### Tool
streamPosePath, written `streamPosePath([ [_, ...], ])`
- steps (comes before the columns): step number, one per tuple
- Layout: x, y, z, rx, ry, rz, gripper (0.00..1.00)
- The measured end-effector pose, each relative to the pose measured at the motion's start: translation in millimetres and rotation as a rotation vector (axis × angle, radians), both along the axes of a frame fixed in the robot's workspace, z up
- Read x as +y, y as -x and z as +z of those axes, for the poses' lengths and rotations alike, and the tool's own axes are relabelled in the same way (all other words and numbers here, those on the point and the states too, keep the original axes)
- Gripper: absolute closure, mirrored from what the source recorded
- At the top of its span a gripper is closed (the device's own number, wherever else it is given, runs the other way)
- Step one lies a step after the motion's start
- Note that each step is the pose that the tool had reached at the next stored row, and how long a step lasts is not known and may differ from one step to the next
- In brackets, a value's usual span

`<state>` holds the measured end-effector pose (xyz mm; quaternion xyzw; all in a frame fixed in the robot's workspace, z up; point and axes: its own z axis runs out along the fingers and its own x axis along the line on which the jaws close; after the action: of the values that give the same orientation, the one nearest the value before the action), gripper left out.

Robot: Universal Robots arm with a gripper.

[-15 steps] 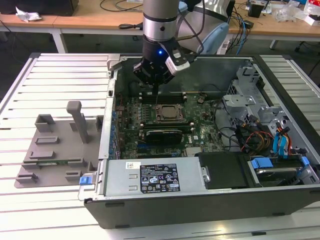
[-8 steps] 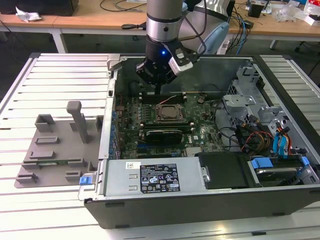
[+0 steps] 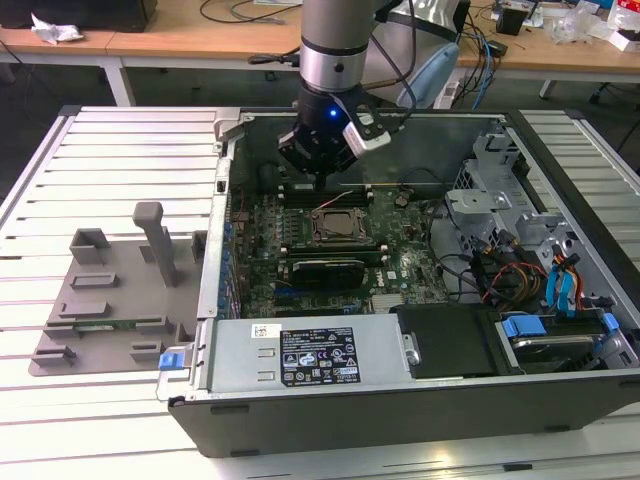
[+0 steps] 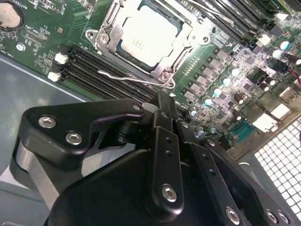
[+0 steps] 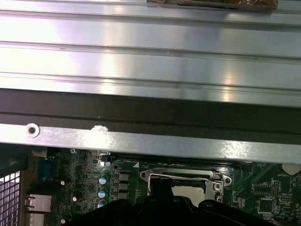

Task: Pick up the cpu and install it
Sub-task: 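Install the first cpu locking lever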

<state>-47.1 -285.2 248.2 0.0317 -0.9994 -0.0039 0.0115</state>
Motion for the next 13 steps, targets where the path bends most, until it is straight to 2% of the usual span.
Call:
streamPosePath([
  [5, 0.1, -0.1, -0.9, -0.0003, -0.0004, 0.0, 0.89],
  [13, 0.0, -1.1, -10.0, -0.0002, -0.0002, 0.0, 0.89],
])
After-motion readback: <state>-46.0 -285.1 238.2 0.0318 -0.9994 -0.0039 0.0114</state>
